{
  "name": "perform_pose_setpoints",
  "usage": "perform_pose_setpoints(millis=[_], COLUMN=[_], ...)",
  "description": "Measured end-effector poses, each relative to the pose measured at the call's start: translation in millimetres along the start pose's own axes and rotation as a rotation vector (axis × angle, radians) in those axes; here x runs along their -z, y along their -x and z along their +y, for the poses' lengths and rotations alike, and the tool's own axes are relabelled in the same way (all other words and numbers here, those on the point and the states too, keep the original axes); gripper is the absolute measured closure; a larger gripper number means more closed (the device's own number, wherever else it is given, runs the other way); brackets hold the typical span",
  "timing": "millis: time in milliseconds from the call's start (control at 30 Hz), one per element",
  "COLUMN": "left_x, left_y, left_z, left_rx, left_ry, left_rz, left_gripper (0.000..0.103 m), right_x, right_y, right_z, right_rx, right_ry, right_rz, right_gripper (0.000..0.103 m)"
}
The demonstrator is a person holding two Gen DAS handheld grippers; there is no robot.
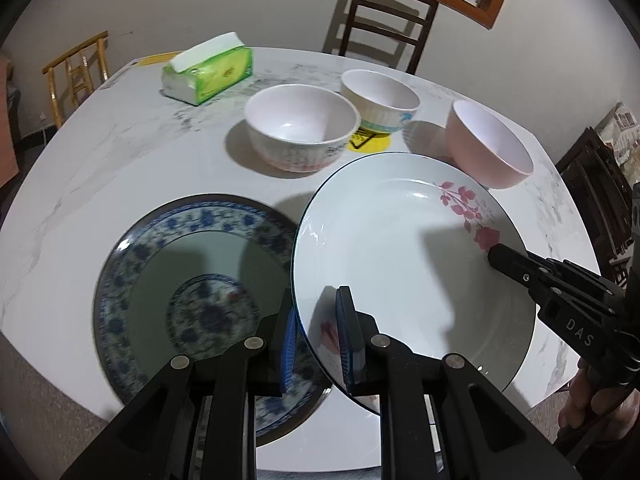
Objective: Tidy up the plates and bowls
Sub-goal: 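Lift the pink-flowered plate and carry it onto the blue-and-white plate stack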
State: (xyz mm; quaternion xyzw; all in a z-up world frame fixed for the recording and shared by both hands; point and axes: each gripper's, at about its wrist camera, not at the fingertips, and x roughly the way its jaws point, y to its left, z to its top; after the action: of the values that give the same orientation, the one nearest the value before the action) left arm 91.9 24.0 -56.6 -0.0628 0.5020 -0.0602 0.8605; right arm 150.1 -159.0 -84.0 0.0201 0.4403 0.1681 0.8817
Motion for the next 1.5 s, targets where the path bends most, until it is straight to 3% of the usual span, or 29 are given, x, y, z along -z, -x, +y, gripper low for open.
perform_pose_setpoints(millis=[733, 1500], left_x=[23.6, 32.8], left_y=[32.4, 12.5], left_z=[96.5, 129.0], left_rx=[-0.111, -0.144], left_ry=[0.142, 0.186], left_rz=[-0.025, 0.029], left_gripper=[0.088, 0.088], right_x=[-6.7, 1.2], right_y=[-34.7, -62.7], right_z=[99.7, 119.1], right_rx=[-0.099, -0.104], right_ry=[0.097, 0.114], right_rz=[0.046, 0.112], right_gripper=[0.089, 0.089])
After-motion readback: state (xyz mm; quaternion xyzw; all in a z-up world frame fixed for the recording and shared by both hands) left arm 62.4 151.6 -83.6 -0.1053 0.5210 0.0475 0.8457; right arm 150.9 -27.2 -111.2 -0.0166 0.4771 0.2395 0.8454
